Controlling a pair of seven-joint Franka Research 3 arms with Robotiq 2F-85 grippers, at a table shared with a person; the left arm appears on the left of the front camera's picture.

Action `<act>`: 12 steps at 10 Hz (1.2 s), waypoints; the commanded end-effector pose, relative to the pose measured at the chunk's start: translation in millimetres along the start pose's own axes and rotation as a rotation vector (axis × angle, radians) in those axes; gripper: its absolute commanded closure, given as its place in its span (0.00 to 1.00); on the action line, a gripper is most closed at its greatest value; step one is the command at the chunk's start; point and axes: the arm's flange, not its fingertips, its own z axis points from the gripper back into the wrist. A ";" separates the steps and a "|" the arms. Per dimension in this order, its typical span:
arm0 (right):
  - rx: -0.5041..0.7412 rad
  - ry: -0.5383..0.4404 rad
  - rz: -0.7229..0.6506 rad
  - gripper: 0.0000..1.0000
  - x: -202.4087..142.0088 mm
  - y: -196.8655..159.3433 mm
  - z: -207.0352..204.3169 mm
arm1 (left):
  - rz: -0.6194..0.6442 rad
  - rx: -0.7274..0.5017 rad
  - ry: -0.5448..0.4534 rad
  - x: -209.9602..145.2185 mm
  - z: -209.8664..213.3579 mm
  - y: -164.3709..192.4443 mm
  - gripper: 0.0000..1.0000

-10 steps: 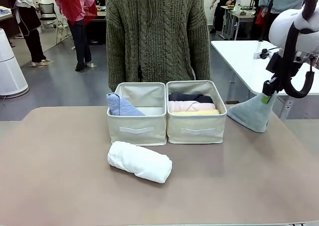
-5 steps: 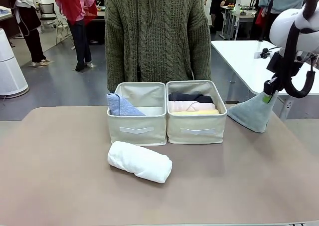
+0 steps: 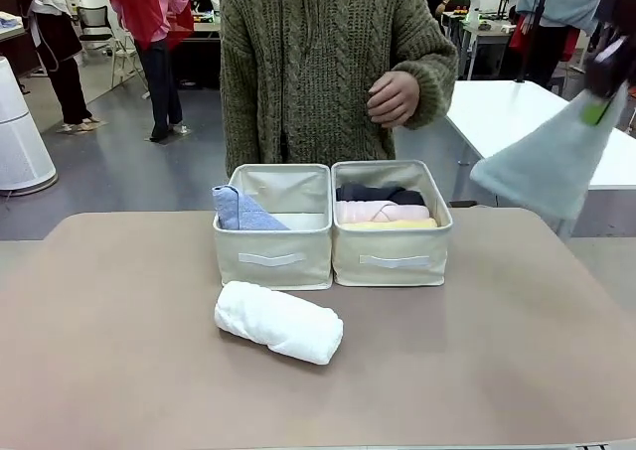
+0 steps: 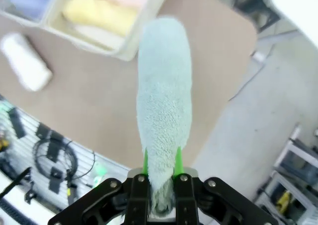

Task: Sort the towels based on their folding style.
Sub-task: Pick up another triangle-folded towel from the table and place it in the left Fabric basket.

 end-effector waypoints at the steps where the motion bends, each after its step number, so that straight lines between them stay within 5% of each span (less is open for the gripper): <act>1: -0.028 -0.009 0.014 0.96 -10.5 18.9 21.9 | -0.008 0.007 -0.011 1.6 0.8 -1.6 0.00; 3: -0.018 -0.013 0.101 0.96 -24.7 35.3 22.2 | -0.008 0.007 -0.011 1.6 0.8 -1.6 0.00; 4: -0.097 0.072 -0.012 0.96 -43.8 8.2 23.6 | -0.008 0.007 -0.011 1.6 0.8 -1.6 0.00; 5: -0.138 0.154 -0.069 0.96 -94.5 -21.9 43.3 | -0.008 0.007 -0.011 1.6 0.8 -1.6 0.00; 7: -0.165 0.048 -0.187 0.96 -209.2 -42.0 78.2 | -0.008 0.007 -0.011 1.6 0.8 -1.6 0.00; 8: -0.161 0.003 -0.206 0.96 -229.5 -39.4 78.2 | -0.008 0.007 -0.011 1.6 0.8 -1.6 0.00; 12: -0.115 0.008 -0.159 0.96 -219.7 -50.6 64.7 | -0.008 0.007 -0.011 1.6 0.8 -1.6 0.00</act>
